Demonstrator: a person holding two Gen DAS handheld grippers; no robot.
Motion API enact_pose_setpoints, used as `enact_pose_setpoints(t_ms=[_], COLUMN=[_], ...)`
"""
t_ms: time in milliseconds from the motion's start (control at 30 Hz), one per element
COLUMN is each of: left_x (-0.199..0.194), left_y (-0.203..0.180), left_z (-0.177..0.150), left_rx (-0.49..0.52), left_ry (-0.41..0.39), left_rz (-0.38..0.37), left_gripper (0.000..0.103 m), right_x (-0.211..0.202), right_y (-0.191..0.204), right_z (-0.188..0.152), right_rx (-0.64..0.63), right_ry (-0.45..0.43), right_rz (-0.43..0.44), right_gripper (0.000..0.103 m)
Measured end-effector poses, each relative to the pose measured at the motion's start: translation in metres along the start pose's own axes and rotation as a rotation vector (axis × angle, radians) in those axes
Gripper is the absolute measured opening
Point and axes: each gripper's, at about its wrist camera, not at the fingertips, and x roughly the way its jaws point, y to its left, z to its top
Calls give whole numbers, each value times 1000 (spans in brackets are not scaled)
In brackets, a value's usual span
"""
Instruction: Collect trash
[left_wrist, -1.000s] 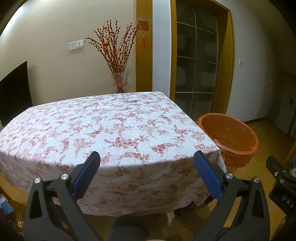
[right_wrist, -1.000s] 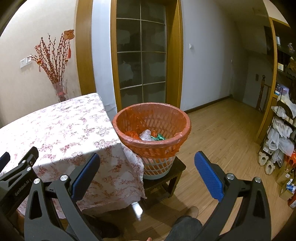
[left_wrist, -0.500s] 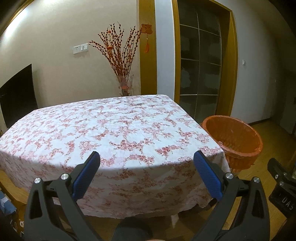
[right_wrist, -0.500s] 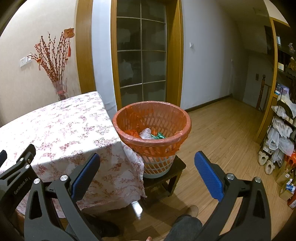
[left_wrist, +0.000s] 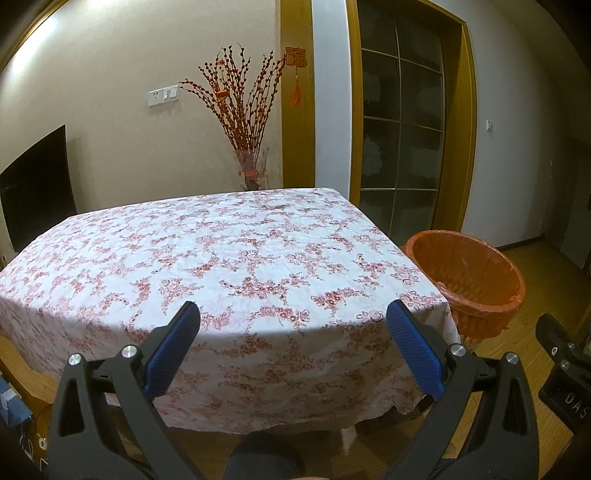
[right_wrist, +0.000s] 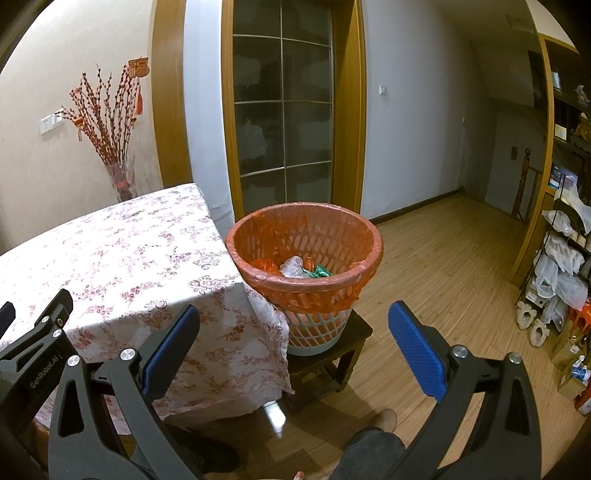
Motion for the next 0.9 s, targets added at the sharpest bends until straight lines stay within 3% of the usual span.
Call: enact_pose_setpoints(t_ms=[900], left_x=[-1], left_y=[-3], left_z=[-3], left_rx=[-2], left_ry=[6], left_rz=[-2], left_gripper=[99], right_x=[-1], right_y=[0], right_z=[0], right_rx=[1], right_ry=[-1], right_rz=[1], right_gripper=[100])
